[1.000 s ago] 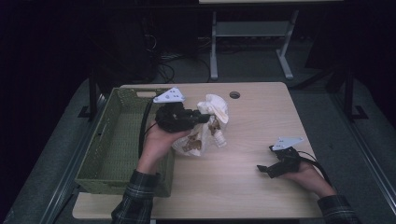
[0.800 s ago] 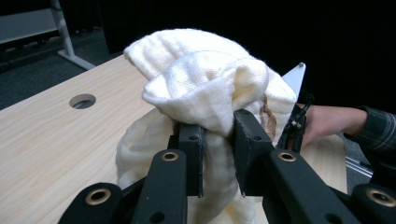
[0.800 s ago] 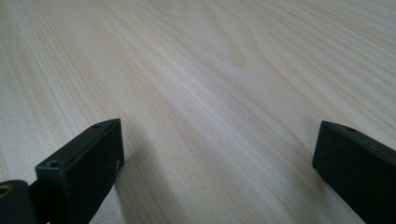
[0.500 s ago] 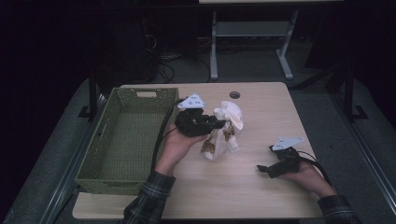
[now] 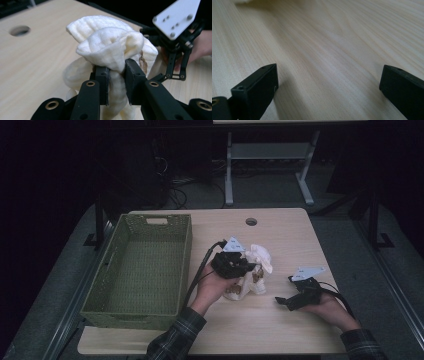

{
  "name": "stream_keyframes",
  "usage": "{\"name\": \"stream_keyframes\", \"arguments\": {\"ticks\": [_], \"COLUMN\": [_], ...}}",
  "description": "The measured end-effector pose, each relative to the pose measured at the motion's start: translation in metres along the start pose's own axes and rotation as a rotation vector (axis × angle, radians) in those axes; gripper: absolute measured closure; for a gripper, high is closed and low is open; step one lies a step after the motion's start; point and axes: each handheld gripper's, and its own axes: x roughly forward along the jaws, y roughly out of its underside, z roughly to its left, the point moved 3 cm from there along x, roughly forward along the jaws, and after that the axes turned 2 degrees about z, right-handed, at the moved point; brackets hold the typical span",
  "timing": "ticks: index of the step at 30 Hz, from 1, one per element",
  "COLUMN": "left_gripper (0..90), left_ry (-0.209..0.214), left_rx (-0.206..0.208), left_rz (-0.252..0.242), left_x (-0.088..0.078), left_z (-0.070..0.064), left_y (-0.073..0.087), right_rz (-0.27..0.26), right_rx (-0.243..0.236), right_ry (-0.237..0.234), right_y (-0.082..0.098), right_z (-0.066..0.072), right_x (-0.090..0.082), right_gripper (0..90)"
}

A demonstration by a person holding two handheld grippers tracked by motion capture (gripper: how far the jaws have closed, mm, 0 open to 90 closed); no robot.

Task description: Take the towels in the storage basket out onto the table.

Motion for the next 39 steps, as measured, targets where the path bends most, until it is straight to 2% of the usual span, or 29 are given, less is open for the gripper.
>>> {"name": "stream_keyframes", "arguments": {"ticks": [1, 6, 7, 8, 14, 17, 19, 21, 22, 25, 27, 30, 34, 37, 39], "left_gripper": [74.2, 73.9, 73.8, 73.7, 72.7, 69.0, 60.7, 51.6, 51.6, 40.0, 36.1, 32.5, 24.9, 24.4, 24.2], "left_ry": [0.000, -0.001, -0.001, -0.008, -0.026, -0.028, -0.032, -0.035, -0.037, -0.034, -0.043, -0.049, -0.058, -0.073, -0.076], "left_rx": [0.000, -0.019, -0.019, -0.021, -0.022, -0.023, -0.034, -0.050, -0.066, -0.068, -0.075, -0.071, -0.033, -0.017, -0.024], "left_rz": [0.000, 0.063, 0.063, 0.077, 0.097, 0.109, 0.118, 0.113, 0.106, 0.117, 0.105, 0.096, 0.114, 0.126, 0.124], "left_x": [0.000, 0.031, 0.031, 0.038, 0.053, 0.059, 0.061, 0.061, 0.061, 0.055, 0.047, 0.040, 0.027, 0.022, 0.018], "left_z": [0.000, 0.001, 0.001, 0.003, 0.011, 0.012, 0.013, 0.013, 0.013, 0.013, 0.008, 0.005, -0.004, -0.007, -0.008], "left_y": [0.000, 0.020, 0.020, 0.025, 0.037, 0.043, 0.046, 0.045, 0.044, 0.043, 0.043, 0.043, 0.050, 0.054, 0.057], "right_rz": [0.000, -0.001, -0.001, 0.000, 0.000, 0.000, 0.000, 0.000, 0.000, -0.001, 0.000, -0.001, 0.000, 0.000, -0.001], "right_rx": [0.000, -0.001, -0.001, -0.001, -0.004, -0.005, -0.003, -0.004, -0.004, -0.006, -0.005, -0.006, -0.008, -0.014, -0.016], "right_ry": [0.000, 0.000, 0.000, 0.000, 0.000, -0.002, -0.002, -0.002, -0.002, -0.002, -0.002, -0.004, -0.008, -0.013, -0.015], "right_y": [0.000, 0.000, 0.000, 0.000, 0.000, 0.000, 0.000, 0.000, 0.000, 0.000, 0.000, 0.000, 0.000, 0.001, 0.001], "right_z": [0.000, 0.000, 0.000, 0.000, 0.000, 0.000, 0.000, 0.000, 0.000, 0.000, 0.000, 0.000, 0.000, 0.000, 0.000], "right_x": [0.000, 0.000, 0.000, 0.000, 0.000, 0.000, 0.000, 0.000, 0.000, 0.000, 0.000, 0.000, 0.000, -0.001, -0.001], "right_gripper": [1.5, 1.5, 1.5, 1.5, 1.5, 1.5, 1.5, 1.5, 1.5, 1.5, 1.5, 1.5, 1.5, 1.5, 1.6]}}
